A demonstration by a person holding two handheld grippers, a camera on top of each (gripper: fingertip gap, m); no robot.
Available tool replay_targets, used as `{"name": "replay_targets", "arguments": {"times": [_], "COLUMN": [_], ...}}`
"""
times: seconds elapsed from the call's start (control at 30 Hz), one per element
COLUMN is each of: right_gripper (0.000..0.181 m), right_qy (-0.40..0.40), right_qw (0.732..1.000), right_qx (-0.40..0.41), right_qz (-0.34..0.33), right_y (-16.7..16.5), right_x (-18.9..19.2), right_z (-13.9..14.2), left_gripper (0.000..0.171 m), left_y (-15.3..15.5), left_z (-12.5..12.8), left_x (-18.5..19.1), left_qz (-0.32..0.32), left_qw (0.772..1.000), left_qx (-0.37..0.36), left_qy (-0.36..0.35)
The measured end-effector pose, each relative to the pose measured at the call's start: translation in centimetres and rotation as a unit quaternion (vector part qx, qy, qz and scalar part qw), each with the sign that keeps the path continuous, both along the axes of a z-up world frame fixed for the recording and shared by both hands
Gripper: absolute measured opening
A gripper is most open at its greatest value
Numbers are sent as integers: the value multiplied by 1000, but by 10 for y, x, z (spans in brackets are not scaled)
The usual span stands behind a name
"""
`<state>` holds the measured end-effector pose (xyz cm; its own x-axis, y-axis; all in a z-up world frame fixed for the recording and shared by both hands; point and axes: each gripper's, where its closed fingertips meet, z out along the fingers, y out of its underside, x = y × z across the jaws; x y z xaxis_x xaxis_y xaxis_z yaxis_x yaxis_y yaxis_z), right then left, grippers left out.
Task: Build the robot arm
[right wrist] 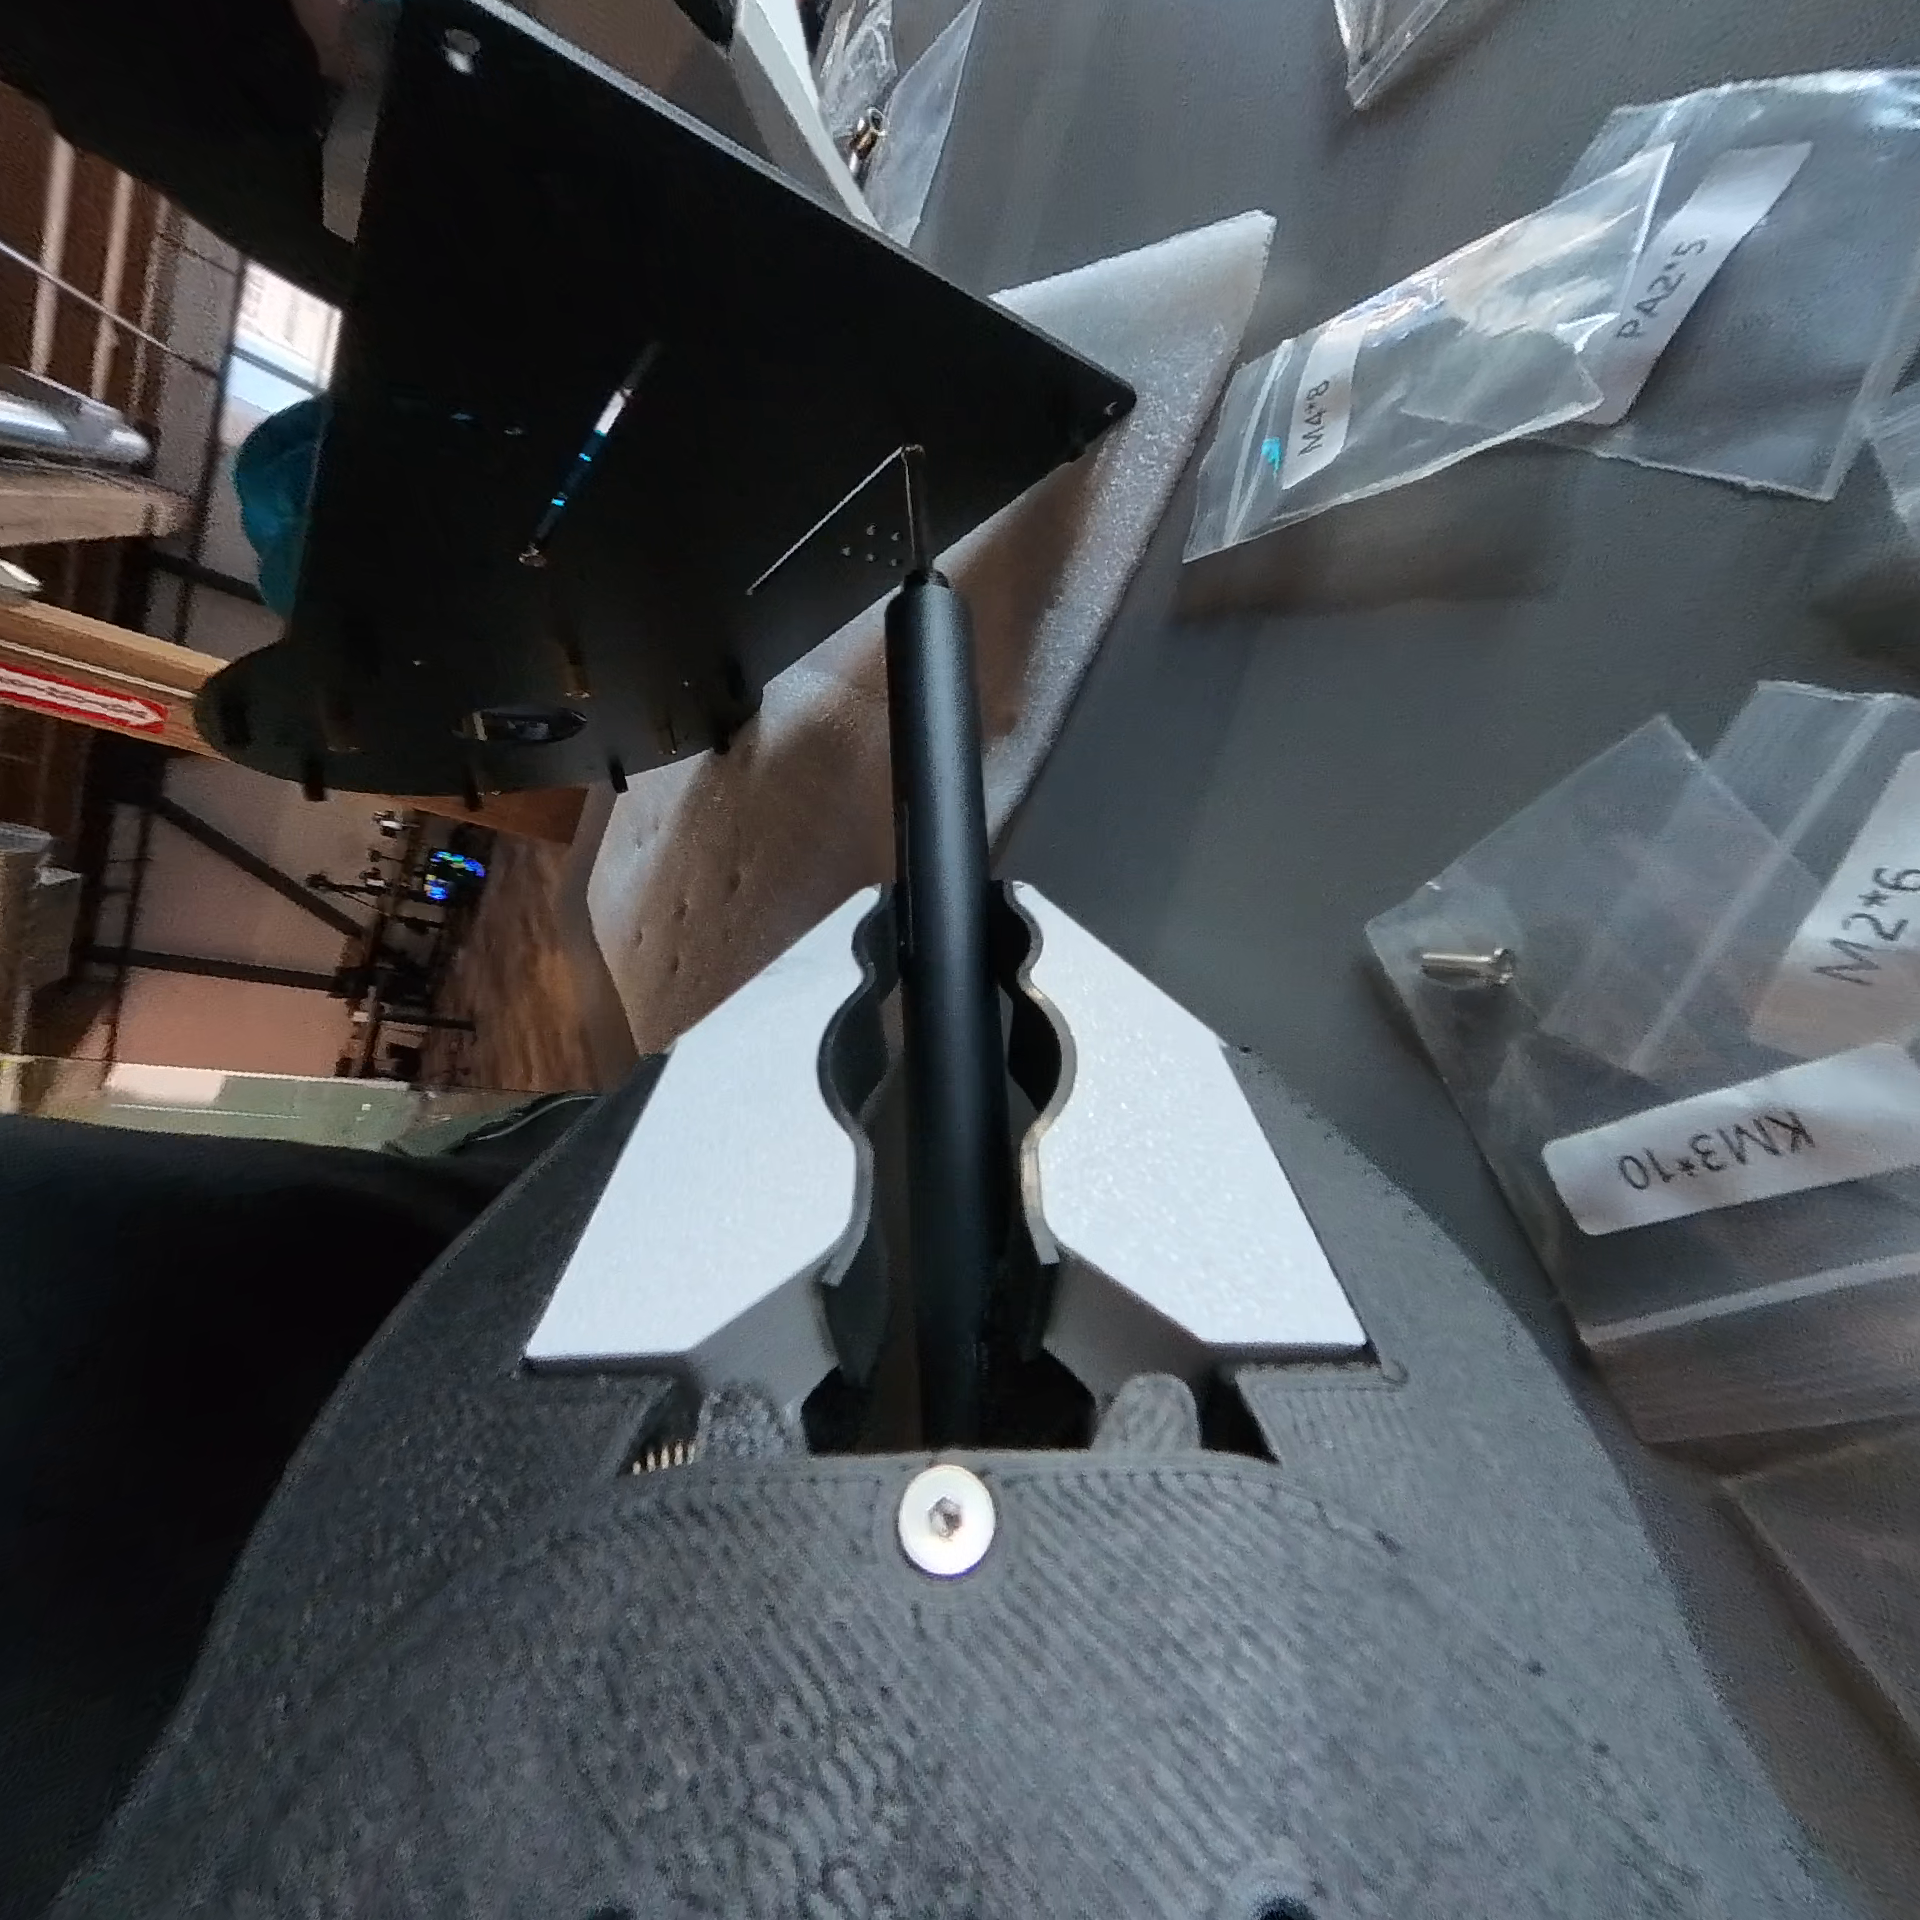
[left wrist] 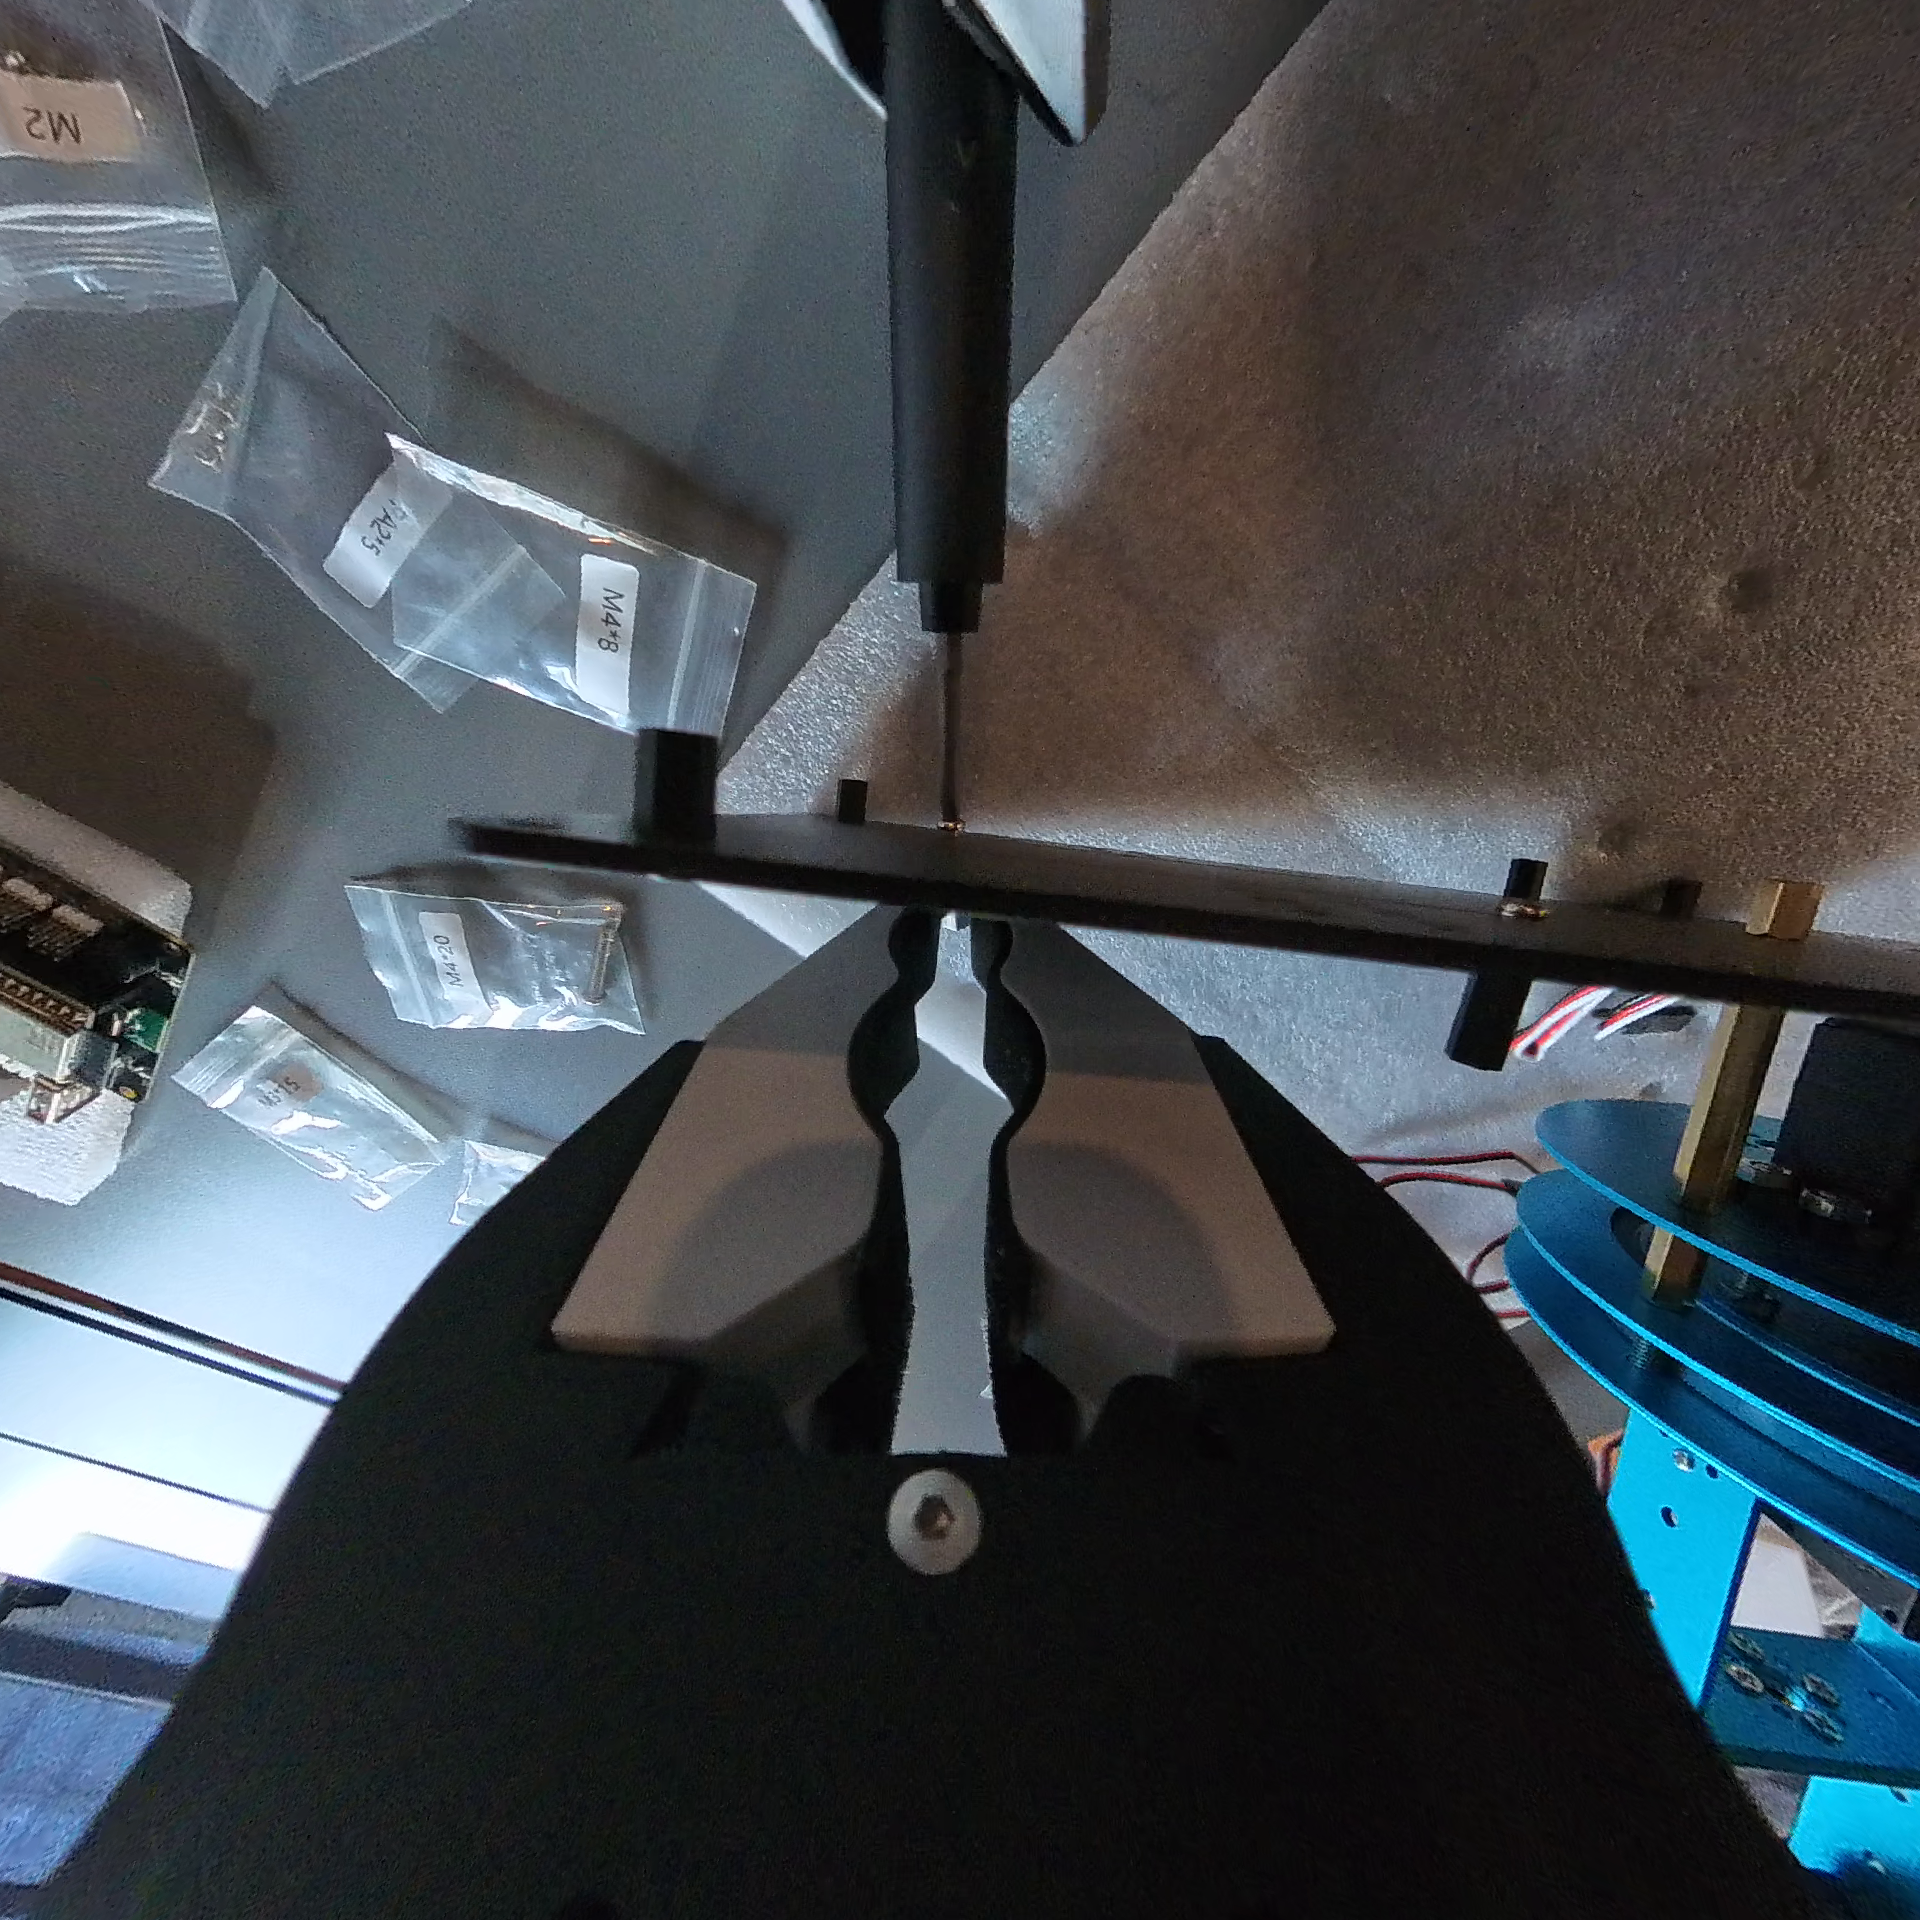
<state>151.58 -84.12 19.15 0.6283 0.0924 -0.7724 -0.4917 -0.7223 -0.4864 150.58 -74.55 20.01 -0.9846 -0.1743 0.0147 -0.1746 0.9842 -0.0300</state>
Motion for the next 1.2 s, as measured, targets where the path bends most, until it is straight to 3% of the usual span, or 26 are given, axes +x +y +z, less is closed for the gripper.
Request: {"name": "replay_targets", "arguments": {"times": [0.27, 0.53, 0.8, 1.0, 1.2], "right_gripper": [17, 17, 17, 16, 16], "right_qy": [54, 157, 247, 345, 324], "right_qw": [998, 987, 968, 935, 942], "right_qx": [-9, -19, -40, -47, -54], "right_qz": [-3, -16, -36, -73, -74], "right_y": [0, -1, -2, 0, 0], "right_x": [-1, -3, -6, 0, 0], "right_z": [4, 14, 18, 24, 19], "left_gripper": [3, 3, 2, 3, 3], "left_y": [1, 0, 0, 0, 0], "left_z": [1, 1, 1, 1, 1], "left_x": [0, 1, 1, 1, 1], "left_qz": [0, -12, -22, -32, -33], "left_qw": [1000, 999, 998, 997, 998], "left_qx": [17, 29, 41, 44, 46], "left_qy": [-19, -32, -39, -45, -41]}}
